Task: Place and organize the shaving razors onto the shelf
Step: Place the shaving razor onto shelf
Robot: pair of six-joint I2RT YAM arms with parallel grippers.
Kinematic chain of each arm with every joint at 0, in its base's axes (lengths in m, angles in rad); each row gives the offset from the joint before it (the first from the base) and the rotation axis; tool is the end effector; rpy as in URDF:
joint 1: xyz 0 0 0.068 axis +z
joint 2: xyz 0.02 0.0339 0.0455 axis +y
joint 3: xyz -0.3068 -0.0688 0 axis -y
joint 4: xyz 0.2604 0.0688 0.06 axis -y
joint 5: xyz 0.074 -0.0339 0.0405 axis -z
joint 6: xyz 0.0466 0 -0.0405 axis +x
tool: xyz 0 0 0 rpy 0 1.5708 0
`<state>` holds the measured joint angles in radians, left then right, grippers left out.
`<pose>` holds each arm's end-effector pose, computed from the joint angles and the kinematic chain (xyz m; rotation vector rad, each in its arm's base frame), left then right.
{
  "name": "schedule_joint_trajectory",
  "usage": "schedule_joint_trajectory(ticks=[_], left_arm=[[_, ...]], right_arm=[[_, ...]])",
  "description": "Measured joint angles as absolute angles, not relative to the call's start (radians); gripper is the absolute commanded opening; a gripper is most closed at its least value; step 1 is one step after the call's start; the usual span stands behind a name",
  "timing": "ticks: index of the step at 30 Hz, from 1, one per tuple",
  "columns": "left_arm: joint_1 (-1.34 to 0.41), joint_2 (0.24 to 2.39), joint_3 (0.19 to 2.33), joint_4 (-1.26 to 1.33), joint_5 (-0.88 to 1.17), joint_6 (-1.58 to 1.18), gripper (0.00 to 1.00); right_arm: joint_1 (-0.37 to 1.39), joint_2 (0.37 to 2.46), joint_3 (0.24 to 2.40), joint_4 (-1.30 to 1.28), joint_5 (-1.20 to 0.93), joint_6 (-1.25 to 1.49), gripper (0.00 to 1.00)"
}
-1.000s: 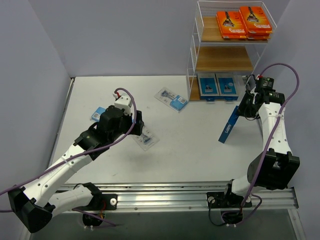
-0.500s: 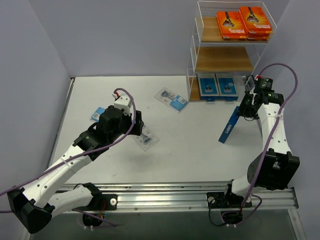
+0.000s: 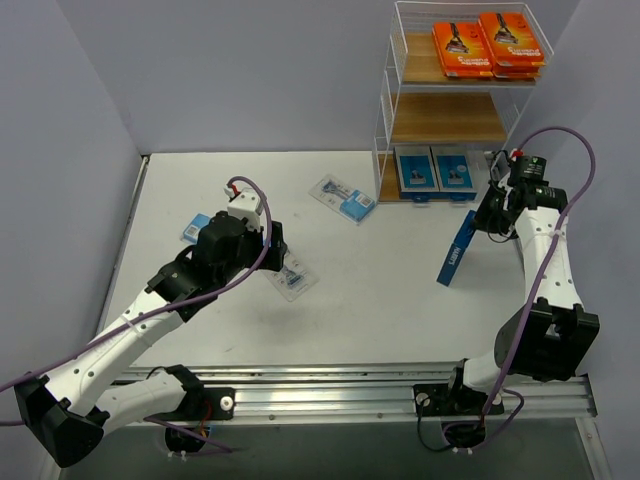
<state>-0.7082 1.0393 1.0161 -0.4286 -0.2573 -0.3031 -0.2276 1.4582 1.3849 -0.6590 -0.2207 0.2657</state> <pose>0.1849 -0.1428 0.3799 0.2462 2.0127 -0.3843 0.3320 -0.0664 0.3793 0.4502 2.2521 0.2736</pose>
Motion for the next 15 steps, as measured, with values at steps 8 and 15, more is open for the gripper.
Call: schedule_joint_trajectory(ticks=[8,15], left_arm=[[-0.708,1.04,1.016,-0.429,-0.258,-0.303,0.92],[-0.708,1.044,1.016,-0.429,-0.258,-0.303,0.92]], right_arm=[[-0.228,1.458,1.375,-0.581,-0.394,0.372,0.0],[-0.228,1.433,1.317,-0.403,-0.503,0.5,0.0]])
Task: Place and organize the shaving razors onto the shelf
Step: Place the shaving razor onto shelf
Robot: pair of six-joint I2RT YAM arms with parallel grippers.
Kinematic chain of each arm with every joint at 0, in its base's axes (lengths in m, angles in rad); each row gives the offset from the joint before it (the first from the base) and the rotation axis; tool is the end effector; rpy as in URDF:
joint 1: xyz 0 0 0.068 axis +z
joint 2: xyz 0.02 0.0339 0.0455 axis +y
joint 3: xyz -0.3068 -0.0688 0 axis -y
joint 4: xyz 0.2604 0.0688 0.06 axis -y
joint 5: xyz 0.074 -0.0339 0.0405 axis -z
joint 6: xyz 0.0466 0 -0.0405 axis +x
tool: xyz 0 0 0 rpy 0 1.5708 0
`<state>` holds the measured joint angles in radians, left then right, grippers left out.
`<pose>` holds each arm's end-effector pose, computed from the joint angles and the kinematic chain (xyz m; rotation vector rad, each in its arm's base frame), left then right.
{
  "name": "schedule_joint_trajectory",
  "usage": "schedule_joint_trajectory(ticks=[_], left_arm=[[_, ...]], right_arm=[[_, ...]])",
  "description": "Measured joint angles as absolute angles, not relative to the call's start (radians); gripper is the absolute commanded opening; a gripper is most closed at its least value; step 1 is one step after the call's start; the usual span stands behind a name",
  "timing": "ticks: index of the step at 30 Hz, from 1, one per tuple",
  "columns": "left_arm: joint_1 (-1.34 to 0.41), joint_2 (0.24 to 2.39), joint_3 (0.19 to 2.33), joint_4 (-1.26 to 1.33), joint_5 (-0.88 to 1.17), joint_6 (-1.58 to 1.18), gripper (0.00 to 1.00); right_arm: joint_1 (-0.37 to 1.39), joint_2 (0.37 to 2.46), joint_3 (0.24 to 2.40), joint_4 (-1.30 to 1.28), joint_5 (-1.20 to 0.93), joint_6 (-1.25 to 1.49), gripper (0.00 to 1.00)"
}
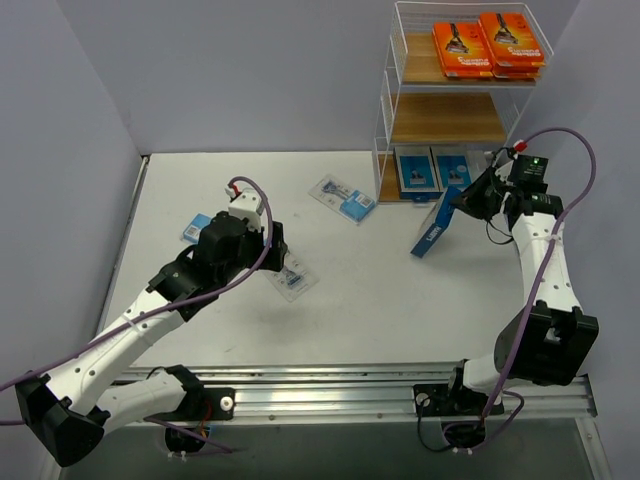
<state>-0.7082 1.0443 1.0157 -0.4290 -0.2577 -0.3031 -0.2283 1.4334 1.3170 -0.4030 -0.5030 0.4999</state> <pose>0.1860 -0.1436 0.3787 0.2476 2.0179 -0.3810 0.3394 -0.0558 0.3898 0.4486 2.0434 0.6893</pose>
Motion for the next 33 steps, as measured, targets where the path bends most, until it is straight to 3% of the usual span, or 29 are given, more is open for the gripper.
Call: schedule_joint_trajectory(ticks=[33], left_arm=[[-0.708,1.116,1.016,-0.429,-0.285,-0.298,0.92]], right_arm=[[-0.291,1.431,0.88,0.801,-0.69,1.149,0.0]])
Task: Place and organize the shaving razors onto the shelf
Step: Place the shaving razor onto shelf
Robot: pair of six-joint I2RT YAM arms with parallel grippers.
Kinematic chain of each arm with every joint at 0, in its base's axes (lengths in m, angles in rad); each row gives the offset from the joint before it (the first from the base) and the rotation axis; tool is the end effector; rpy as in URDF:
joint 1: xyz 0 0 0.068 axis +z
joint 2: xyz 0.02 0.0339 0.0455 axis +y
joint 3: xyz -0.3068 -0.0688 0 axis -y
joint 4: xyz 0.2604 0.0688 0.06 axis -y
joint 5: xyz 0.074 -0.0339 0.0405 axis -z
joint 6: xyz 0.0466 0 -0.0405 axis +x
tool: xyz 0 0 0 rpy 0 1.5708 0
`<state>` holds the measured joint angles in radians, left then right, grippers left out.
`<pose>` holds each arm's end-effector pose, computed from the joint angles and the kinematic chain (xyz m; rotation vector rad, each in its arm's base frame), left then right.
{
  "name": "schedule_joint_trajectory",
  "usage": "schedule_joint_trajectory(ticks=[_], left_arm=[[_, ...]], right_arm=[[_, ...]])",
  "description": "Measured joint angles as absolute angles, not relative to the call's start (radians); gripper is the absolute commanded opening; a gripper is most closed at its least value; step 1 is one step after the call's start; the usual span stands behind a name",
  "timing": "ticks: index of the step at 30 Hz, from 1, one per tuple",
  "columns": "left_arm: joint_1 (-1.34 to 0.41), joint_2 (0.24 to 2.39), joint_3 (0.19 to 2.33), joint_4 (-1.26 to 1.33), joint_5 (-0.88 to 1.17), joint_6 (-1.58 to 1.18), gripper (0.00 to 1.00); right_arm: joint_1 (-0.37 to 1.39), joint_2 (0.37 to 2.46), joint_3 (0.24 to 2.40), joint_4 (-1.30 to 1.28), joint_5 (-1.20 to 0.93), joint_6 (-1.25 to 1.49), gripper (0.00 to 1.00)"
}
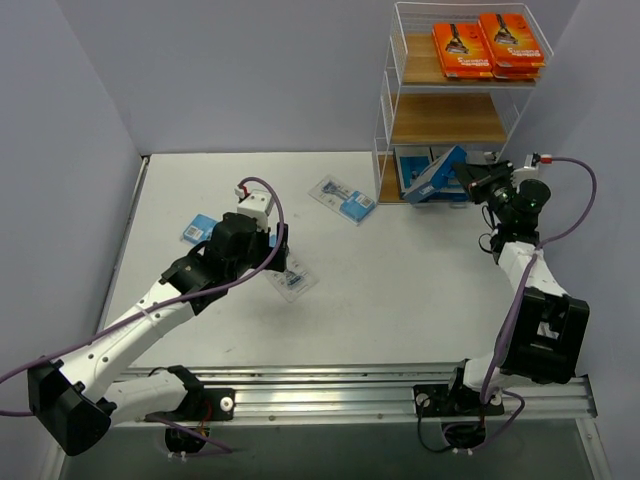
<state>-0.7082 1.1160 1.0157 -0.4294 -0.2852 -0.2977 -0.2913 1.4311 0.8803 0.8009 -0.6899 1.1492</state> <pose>0.2005 -0.1545 0.3628 0.2570 2.0764 -0.3139 0.3314 -0.0684 0.3594 0.4191 1.4203 1.1589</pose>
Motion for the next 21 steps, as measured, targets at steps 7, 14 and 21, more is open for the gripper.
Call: schedule_joint_trajectory(ticks=[7,14,21], left_arm=[[-0.708,1.133,1.016,-0.43,-0.292,-0.293,0.91],[-0.708,1.145,1.016,-0.43,-0.3,-0.292,0.91],[-0.708,1.163,1.016,-0.43,-0.305,-0.286,0.91]], right_arm=[[-0.294,1.533,0.875,0.947,-0.715,1.209,0.0],[-0.294,1.596,0.875,1.045,-0.731,1.237,0.0],[-0.294,1.706,0.875,1.174,-0.746,1.299,0.0]])
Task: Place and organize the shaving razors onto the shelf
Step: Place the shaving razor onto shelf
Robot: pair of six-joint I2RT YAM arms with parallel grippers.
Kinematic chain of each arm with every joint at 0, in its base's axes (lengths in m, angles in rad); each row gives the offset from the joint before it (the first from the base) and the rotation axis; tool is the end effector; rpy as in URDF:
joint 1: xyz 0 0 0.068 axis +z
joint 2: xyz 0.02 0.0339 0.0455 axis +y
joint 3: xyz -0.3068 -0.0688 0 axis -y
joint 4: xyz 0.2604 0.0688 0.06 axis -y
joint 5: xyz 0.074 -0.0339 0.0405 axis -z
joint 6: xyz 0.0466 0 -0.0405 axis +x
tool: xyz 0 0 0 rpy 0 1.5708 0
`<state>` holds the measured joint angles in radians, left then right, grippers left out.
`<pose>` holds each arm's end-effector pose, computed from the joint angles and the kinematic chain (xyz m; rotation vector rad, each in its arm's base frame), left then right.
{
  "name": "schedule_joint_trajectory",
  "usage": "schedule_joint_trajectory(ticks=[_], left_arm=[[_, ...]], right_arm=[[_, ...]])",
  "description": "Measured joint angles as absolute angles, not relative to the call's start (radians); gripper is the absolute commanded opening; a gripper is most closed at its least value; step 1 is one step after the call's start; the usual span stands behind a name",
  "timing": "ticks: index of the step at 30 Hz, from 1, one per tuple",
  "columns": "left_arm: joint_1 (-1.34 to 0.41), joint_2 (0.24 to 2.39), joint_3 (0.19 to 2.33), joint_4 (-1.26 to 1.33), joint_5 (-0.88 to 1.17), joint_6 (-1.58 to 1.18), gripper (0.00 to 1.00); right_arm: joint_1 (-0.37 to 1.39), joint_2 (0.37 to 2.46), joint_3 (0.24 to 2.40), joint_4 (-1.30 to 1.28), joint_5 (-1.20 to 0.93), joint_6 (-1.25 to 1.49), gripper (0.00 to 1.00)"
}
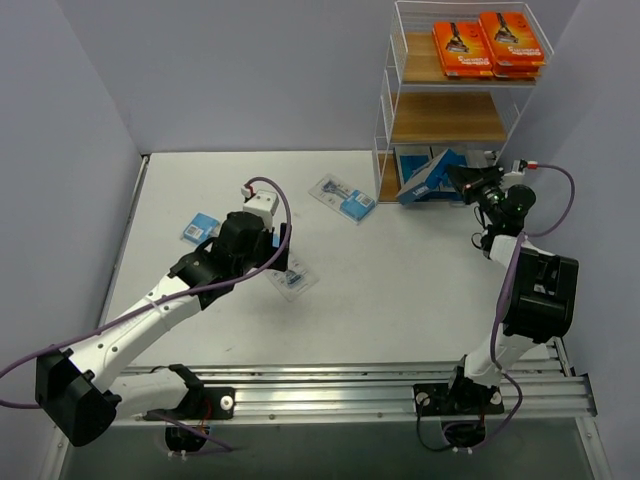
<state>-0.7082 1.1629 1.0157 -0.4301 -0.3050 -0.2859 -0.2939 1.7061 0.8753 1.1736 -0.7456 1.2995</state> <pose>0.2096 -0.1611 0.3516 0.2719 2.1120 -0.2618 0.3759 -0.0808 0.3020 0.4128 1.3825 1.2948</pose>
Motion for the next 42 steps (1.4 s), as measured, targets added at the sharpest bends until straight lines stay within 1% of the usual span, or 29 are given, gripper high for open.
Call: schedule_joint_trajectory(ticks=[12,20,30,36,42], left_arm=[[-0.708,1.185,1.016,-0.43,-0.322,-0.28,0.91],[-0.707,1.195,1.016,-0.43,-0.325,-0.279,0.91],[-0.705,1.206,1.016,-0.43,-0.325,-0.278,0.91],[-0.703,1.209,1.016,-0.43,-0.324,-0.278,0.91],[-0.703,1.213,1.016,-0.431,-0.323,-0.279,0.91]], right_arm=[[-0.296,1.79,0.886,1.256,-0.749,1.345,0.0],[-0.329,1.814,0.883,1.284,-0.749,1.389,0.0],[-0.403,1.814,0.799,1.283,-0.753,1.398,0.0],[-0.435,1.814,0.737,1.273,-0.75,1.351,0.0],[-0.435,1.804,0.7,1.241,-0.687,1.297,0.0]])
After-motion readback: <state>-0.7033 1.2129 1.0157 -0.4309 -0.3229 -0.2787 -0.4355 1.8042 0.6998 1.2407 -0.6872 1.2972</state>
